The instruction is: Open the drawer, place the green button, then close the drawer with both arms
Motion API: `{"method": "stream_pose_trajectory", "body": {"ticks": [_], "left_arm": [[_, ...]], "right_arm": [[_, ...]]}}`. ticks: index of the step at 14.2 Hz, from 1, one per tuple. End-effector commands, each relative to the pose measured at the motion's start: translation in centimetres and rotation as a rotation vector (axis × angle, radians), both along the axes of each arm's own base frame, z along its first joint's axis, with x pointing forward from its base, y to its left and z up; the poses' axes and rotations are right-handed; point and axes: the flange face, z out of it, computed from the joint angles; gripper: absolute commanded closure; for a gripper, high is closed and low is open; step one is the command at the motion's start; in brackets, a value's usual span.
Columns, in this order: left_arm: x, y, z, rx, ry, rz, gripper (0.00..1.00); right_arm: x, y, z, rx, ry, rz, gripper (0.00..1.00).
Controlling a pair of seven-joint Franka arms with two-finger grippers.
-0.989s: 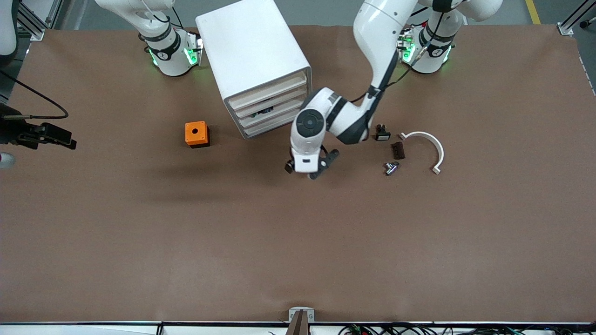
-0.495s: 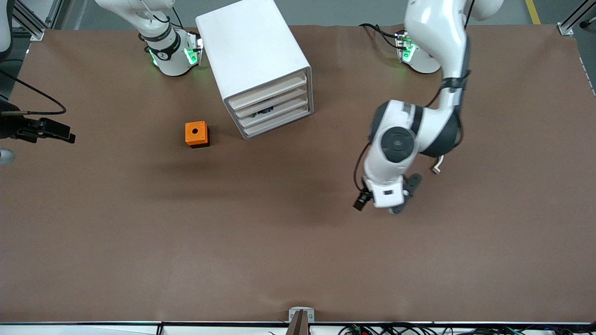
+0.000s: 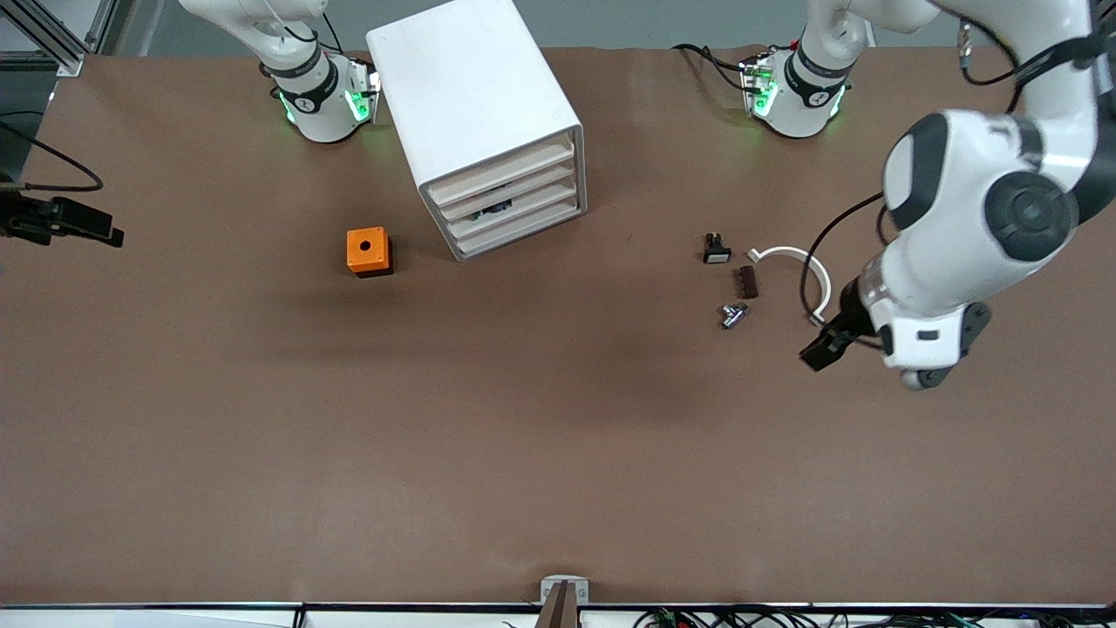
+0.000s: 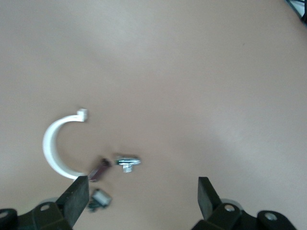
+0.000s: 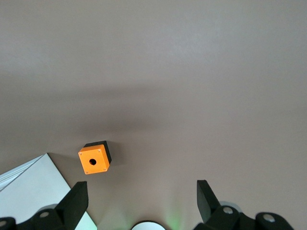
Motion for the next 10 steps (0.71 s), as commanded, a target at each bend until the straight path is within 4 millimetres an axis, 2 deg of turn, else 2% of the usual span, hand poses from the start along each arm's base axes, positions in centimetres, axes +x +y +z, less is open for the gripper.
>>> {"method": "stream_pose_trajectory", "body": {"ticks": [1,2,4,6,8,10], "left_arm": [[-2.2,3.7,4.1,-0.022,0.009,-0.051,0.0],[-2.8,5.6,5.3,-0.043,0.014,-0.081,0.0],[-4.2,7.9,6.9,-0.086,0.035,-0.166,0.0],[-5.3,9.3,8.0,-0.108,0.023,-0.194,0.0],[-6.7,10.8,8.8,-0.103,0.008,-0.305,0.0],[-8.0,11.2,9.4,-0.07,-0.001,-0.417,0.0]], "right_arm": [[-0.7,0.4,0.1,-0.014,-0.023,0.08,0.0],[-0.7,0.4,-0.1,-0.01,-0.033,0.129,0.0],[-1.0,0.4,0.0,-0.008,-0.055,0.186,0.0],[-1.9,0.5,0.2,-0.013,-0.093,0.186,0.0],[-2.7,0.7,0.2,-0.013,-0.121,0.184,0.0],[-2.7,1.1,0.5,-0.003,-0.123,0.183,0.0]]}}
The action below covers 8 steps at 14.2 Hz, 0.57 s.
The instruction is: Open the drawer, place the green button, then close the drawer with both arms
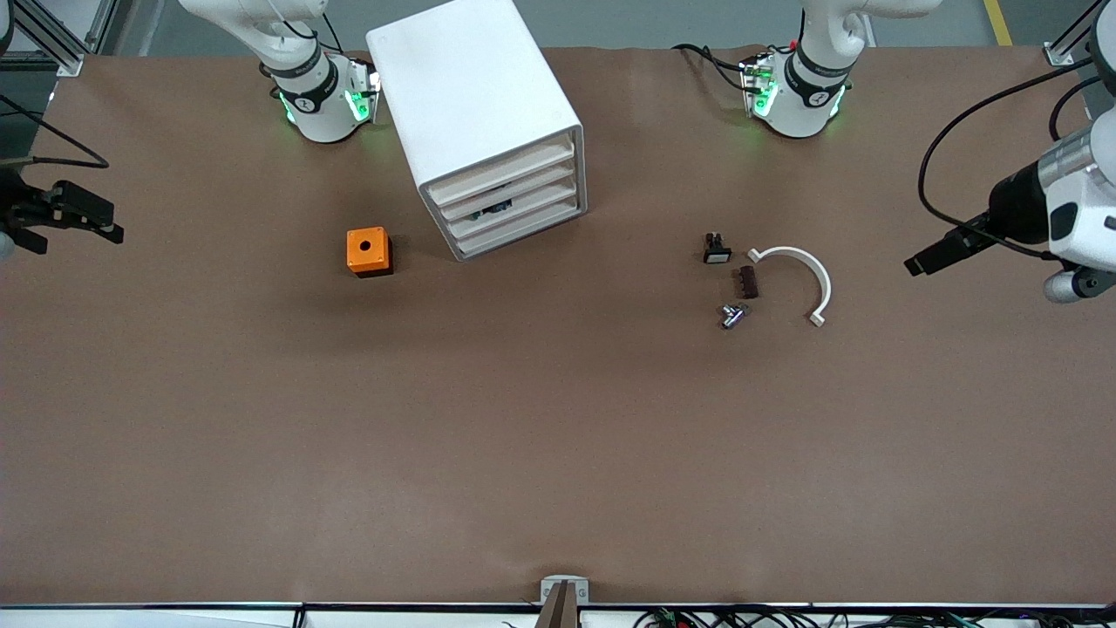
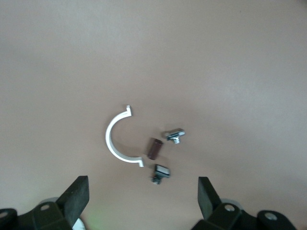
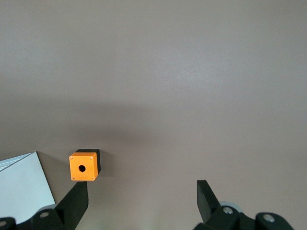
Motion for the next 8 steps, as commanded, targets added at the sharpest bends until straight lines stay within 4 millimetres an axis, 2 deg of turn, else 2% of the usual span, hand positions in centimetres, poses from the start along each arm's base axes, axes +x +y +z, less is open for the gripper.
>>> {"method": "stream_pose_trajectory", "body": {"ticks": [1,3,8], "left_arm": [[-2.8,-0.3,1.0,0.05,-0.024,-0.126,0.0],[-3.9,-1.6,1.3,0.107,-0.031,-0.18,0.0],[-5.5,-2.1,2.9,0.123,-0.064,-0.26,0.0]], "right_arm": [[-1.2,0.9,0.6,-0.002,-0.021,0.023,0.0],[-0.9,1.6,1.5,-0.006,-0.039,0.039,0.0],[-1.2,1.0,2.0,-0.005,-0.036,0.033,0.0]]}}
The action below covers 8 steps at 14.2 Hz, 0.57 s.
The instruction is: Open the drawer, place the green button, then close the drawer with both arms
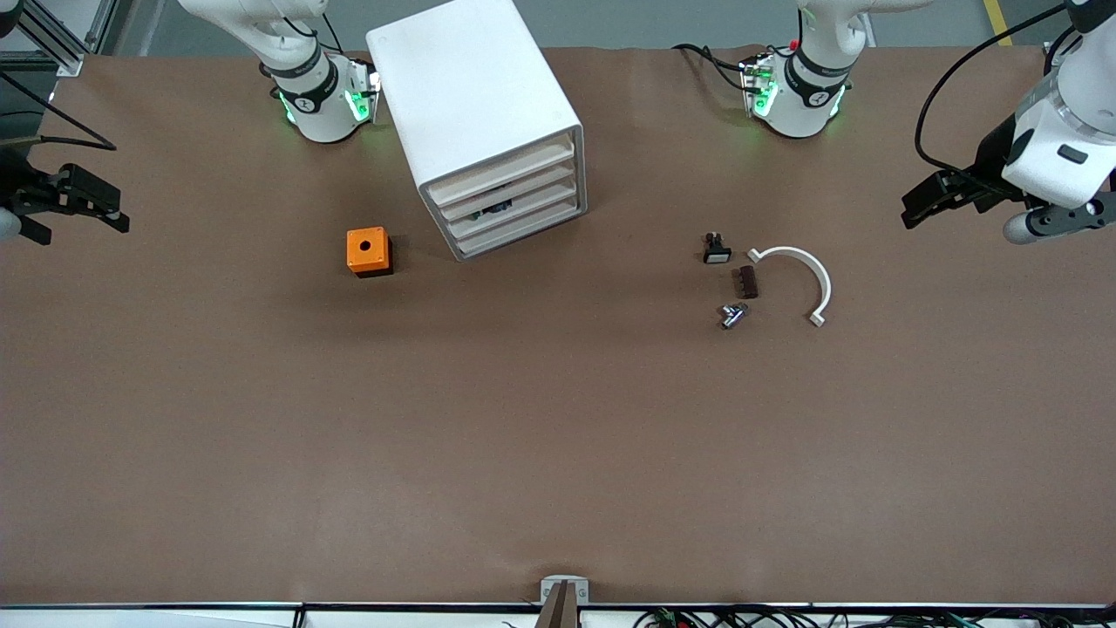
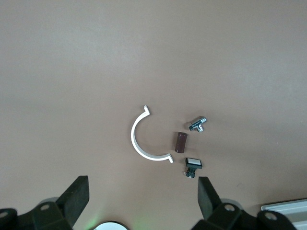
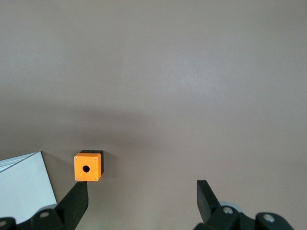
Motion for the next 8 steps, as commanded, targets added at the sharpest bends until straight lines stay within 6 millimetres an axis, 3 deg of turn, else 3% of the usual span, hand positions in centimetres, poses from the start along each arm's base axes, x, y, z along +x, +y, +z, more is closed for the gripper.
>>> {"method": "stream_pose_trajectory", "body": {"ticks": [1,6,8], "left_arm": [[-1.7,0.3,1.4,0.025,-0.033,-0.029,0.0],[-1.6,0.1,2.1,0.024,-0.044,-0.037,0.0],[-1.7,0.1,2.4,0.023,-0.04,-0.059,0.0]], "right_arm": [[-0.7,-0.3,0.9,-0.007,-0.007,0.009,0.0],[-0.7,-0.8,1.2,-0.001,-0.021,-0.019,0.0],[-0.8,-0.8,1.1,0.003,-0.011,-0.107,0.0]]}}
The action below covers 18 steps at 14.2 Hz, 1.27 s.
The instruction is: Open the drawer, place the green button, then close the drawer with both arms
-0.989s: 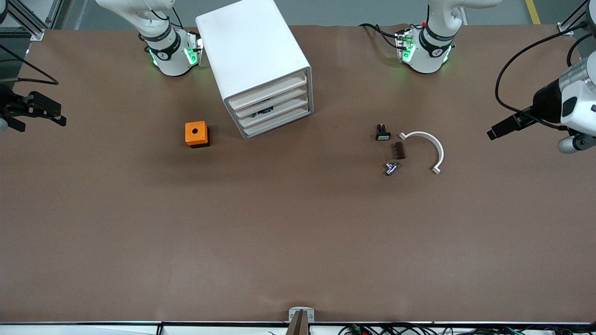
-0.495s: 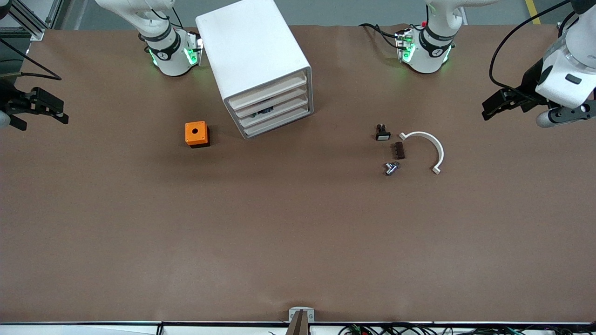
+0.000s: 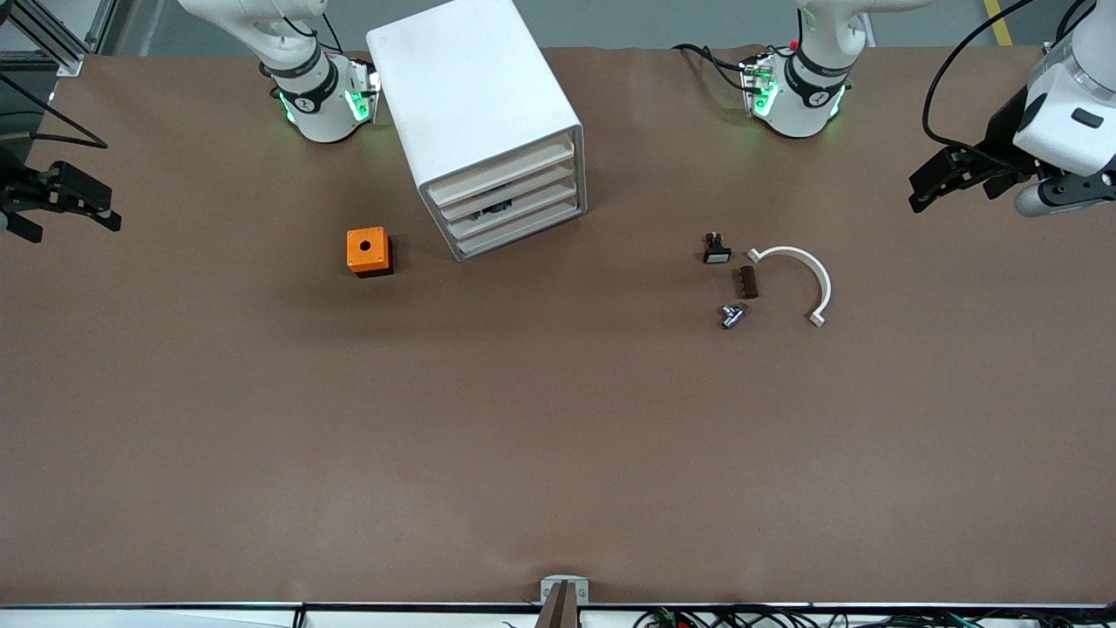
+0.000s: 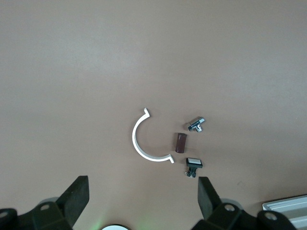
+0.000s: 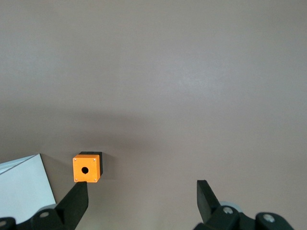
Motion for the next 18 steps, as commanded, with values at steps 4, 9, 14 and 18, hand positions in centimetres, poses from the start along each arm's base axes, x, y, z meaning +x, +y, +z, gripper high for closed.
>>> {"method": "stream_pose_trajectory", "body": {"ticks": [4,9,14,18], "left_arm": [[-0.8,0.6,1.0,0.027,-0.008,-0.101,0.0],[-0.3,0.8,2.4,0.024,-0.002,-0.093,0.0],[0.0,1.0,2.1,0.024,0.008,-0.093,0.0],[-0.1,1.2,1.8,0.054,0.03,-0.135,0.0]], "right_arm": [[-0.7,0.0,0.7,0.001,-0.003,-0.094,0.0],[-0.9,0.1,1.2,0.005,-0.014,-0.105,0.0],[-1.0,-0.1,1.3,0.04,-0.018,-0.128,0.0],[-1.1,-0.2,1.4,0.039,-0.022,-0.126,0.0]]}}
